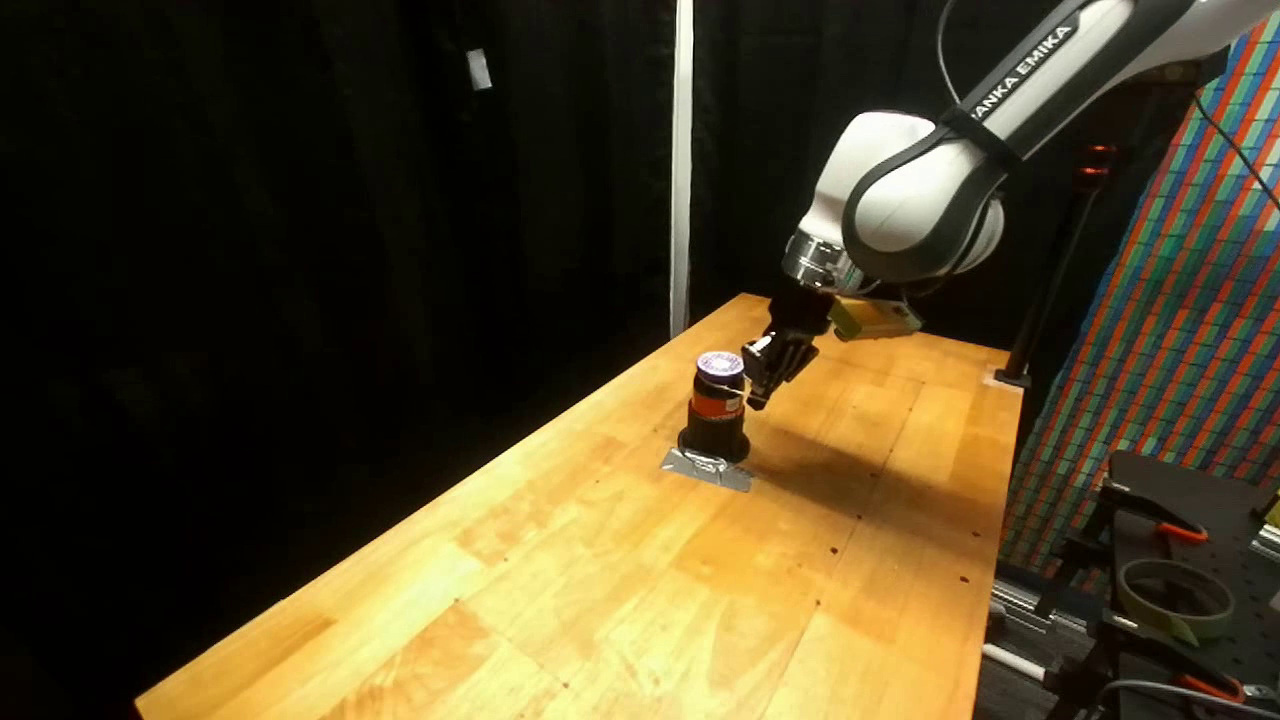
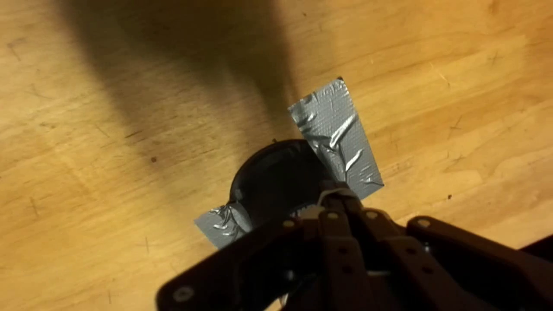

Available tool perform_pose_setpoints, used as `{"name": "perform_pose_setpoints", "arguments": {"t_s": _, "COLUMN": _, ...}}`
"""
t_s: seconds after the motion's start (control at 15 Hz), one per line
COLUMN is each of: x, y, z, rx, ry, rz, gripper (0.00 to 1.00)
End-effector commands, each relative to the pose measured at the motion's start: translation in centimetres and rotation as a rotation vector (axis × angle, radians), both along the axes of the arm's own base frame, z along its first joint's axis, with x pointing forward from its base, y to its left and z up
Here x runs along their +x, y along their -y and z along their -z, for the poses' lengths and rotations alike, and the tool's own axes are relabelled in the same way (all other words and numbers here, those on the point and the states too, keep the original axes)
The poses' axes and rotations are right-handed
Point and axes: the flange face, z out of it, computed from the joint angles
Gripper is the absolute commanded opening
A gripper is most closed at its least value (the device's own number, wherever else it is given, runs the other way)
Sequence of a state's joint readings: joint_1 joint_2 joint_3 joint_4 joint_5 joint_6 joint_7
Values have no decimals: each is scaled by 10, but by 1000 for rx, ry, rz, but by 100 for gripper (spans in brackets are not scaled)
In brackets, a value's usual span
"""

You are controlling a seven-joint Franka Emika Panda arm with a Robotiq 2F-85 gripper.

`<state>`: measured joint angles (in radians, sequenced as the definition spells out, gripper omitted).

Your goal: Put the elastic around the bottle on the table

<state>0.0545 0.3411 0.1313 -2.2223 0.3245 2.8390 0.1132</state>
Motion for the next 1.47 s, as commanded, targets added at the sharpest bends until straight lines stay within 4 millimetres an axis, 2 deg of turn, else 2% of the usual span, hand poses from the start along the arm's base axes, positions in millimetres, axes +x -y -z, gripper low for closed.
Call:
{"name": "perform_pose_setpoints", "arguments": {"t_s": 0.0, "x": -36, "y": -6, "z": -9, "rx": -9, "ry": 157, "rz": 53, "gripper": 6}}
{"name": "perform_pose_setpoints", "arguments": {"t_s": 0.4, "x": -65, "y": -10, "z": -4, "rx": -38, "ry": 318, "rz": 90, "gripper": 6}}
{"name": "perform_pose_setpoints", "arguments": {"t_s": 0.67, "x": -74, "y": -19, "z": -10, "rx": -6, "ry": 466, "rz": 144, "gripper": 4}}
{"name": "perform_pose_setpoints", "arguments": {"t_s": 1.0, "x": -85, "y": -18, "z": -12, "rx": 19, "ry": 582, "rz": 200, "gripper": 4}}
{"name": "perform_pose_setpoints", "arguments": {"t_s": 1.07, "x": -87, "y": -17, "z": -12, "rx": 22, "ry": 594, "rz": 207, "gripper": 12}}
{"name": "perform_pose_setpoints", "arguments": {"t_s": 1.13, "x": -88, "y": -15, "z": -11, "rx": 27, "ry": 598, "rz": 217, "gripper": 30}}
{"name": "perform_pose_setpoints", "arguments": {"t_s": 1.27, "x": -84, "y": -16, "z": -7, "rx": 19, "ry": 558, "rz": 207, "gripper": 44}}
{"name": "perform_pose_setpoints", "arguments": {"t_s": 1.33, "x": -84, "y": -15, "z": -6, "rx": 21, "ry": 553, "rz": 208, "gripper": 26}}
{"name": "perform_pose_setpoints", "arguments": {"t_s": 1.4, "x": -84, "y": -14, "z": -5, "rx": 17, "ry": 550, "rz": 208, "gripper": 35}}
